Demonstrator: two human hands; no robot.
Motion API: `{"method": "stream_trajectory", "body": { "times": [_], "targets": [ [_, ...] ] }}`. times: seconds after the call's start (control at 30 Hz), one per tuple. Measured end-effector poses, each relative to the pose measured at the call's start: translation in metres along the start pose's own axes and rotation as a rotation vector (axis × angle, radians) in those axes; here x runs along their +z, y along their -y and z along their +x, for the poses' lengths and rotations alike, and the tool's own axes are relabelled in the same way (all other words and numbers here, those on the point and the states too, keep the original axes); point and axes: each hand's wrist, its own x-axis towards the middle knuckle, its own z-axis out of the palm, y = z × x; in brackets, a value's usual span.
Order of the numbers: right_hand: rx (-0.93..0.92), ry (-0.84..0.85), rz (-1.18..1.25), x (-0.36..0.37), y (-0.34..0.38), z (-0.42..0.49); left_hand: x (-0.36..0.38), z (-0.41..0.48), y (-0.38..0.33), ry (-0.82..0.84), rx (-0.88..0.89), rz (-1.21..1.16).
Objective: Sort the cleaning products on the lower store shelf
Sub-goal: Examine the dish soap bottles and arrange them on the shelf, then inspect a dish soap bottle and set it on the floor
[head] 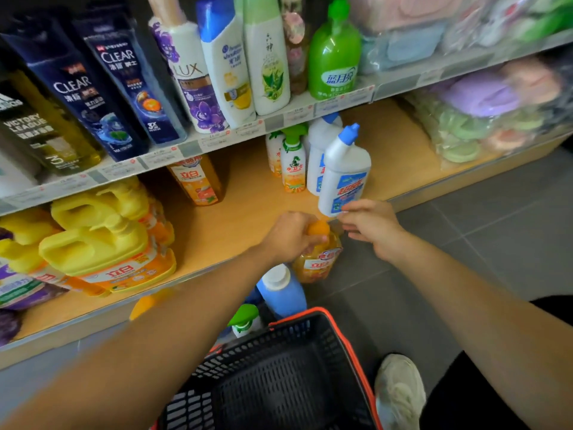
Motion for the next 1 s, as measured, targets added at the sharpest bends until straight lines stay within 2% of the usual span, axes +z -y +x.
{"method": "stream_trajectory", "body": {
  "times": [0.1,0.23,0.43,0.5,0.57,0.67,0.77,0.9,0.93,1.0],
  "targets": [
    [-0.145,0.032,-0.261,-0.001,0.0,0.006,0.021,0.009,0.012,0.03,-0.031,0.02],
    [-0.334,0.046,-0.6,0.002,-0.005,0.021,0.043,0.009,0.028,0.091,-0.039,0.189],
    [-0.566,-0.267,-0.47,0.0,0.031,0.058,0.058,0.001,0.047,0.222,-0.054,0.403],
    [-0.614,-0.242,-0.347,0.0,0.051,0.067,0.054,0.0,0.05,0.251,-0.047,0.447],
    [-0.626,-0.191,-0.327,0.001,0.066,0.075,0.047,-0.004,0.051,0.243,-0.043,0.435],
    [-0.649,-0.204,-0.389,0.001,0.081,0.082,0.035,-0.016,0.049,0.168,-0.032,0.31],
    [-0.669,-0.181,-0.431,0.004,0.087,0.08,0.02,-0.032,0.041,0.064,-0.055,0.082],
    [-0.698,-0.116,-0.478,0.017,0.082,0.061,-0.003,-0.055,0.024,-0.077,-0.207,-0.518],
    [-0.721,-0.107,-0.474,0.019,0.08,0.055,-0.009,-0.061,0.021,-0.124,-0.23,-0.599],
    [-0.765,-0.067,-0.437,0.024,0.08,0.04,-0.022,-0.071,0.019,-0.224,-0.235,-0.592]
  ]
}}
